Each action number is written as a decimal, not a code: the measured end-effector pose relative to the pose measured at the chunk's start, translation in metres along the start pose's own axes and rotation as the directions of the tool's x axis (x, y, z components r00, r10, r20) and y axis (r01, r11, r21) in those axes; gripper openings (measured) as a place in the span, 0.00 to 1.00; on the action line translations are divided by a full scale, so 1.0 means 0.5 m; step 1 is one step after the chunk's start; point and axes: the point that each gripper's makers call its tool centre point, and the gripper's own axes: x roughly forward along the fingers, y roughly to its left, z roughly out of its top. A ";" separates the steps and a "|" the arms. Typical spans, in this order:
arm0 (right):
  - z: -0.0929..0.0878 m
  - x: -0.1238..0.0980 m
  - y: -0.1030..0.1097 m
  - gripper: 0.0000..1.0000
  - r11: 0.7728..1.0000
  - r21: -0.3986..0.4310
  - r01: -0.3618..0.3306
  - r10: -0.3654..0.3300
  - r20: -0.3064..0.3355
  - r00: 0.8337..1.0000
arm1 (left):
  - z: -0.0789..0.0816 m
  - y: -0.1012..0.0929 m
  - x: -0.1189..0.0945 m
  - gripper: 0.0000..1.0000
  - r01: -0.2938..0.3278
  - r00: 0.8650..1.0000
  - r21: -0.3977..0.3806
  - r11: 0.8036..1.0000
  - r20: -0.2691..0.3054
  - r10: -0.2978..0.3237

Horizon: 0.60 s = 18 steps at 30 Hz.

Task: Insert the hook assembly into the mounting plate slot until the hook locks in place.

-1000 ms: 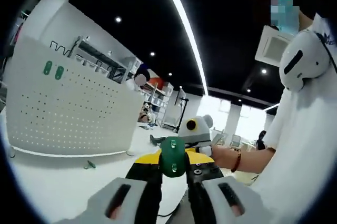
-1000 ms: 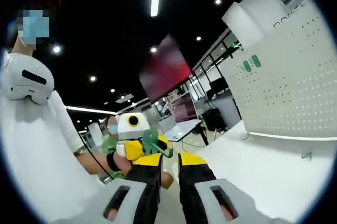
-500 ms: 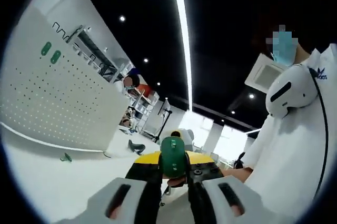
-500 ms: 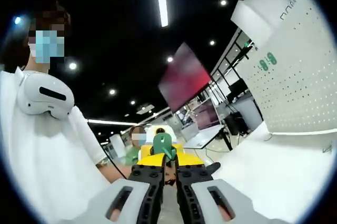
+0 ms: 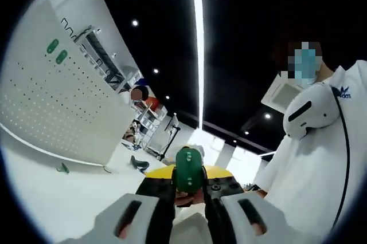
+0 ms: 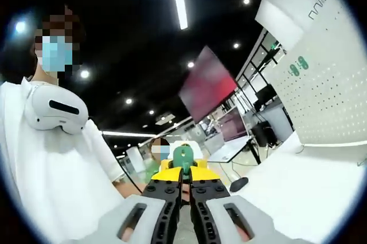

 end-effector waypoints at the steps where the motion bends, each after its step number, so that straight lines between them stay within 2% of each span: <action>1: -0.001 0.004 0.003 0.02 1.000 0.003 -0.007 0.007 -0.002 1.000 | -0.003 -0.002 0.000 0.18 0.006 1.000 -0.009 1.000 -0.004 -0.006; 3: -0.002 0.007 0.007 0.02 1.000 0.004 -0.014 0.014 -0.001 1.000 | -0.007 -0.004 -0.001 0.18 0.021 1.000 -0.025 0.999 -0.010 -0.021; 8: 0.001 0.010 0.003 0.02 1.000 0.029 0.005 -0.005 -0.005 1.000 | -0.003 -0.002 -0.003 0.18 0.011 1.000 -0.018 1.000 0.009 -0.011; 11: 0.003 0.010 -0.009 0.02 0.999 0.015 0.044 -0.044 -0.006 0.999 | 0.005 0.015 -0.010 0.19 -0.038 0.999 0.030 0.999 0.023 0.037; 15: 0.017 0.008 -0.025 0.02 0.997 0.011 0.083 -0.083 0.019 0.996 | 0.019 0.026 -0.021 0.20 -0.073 0.996 0.061 0.995 0.047 0.070; 17: 0.017 0.006 -0.033 0.02 0.995 0.015 0.095 -0.095 0.013 0.995 | 0.030 0.042 -0.029 0.26 -0.130 0.990 0.134 0.982 0.070 0.122; 18: 0.018 0.005 -0.038 0.02 0.994 0.005 0.109 -0.110 0.017 0.994 | 0.029 0.040 -0.031 0.29 -0.130 0.990 0.132 0.983 0.066 0.122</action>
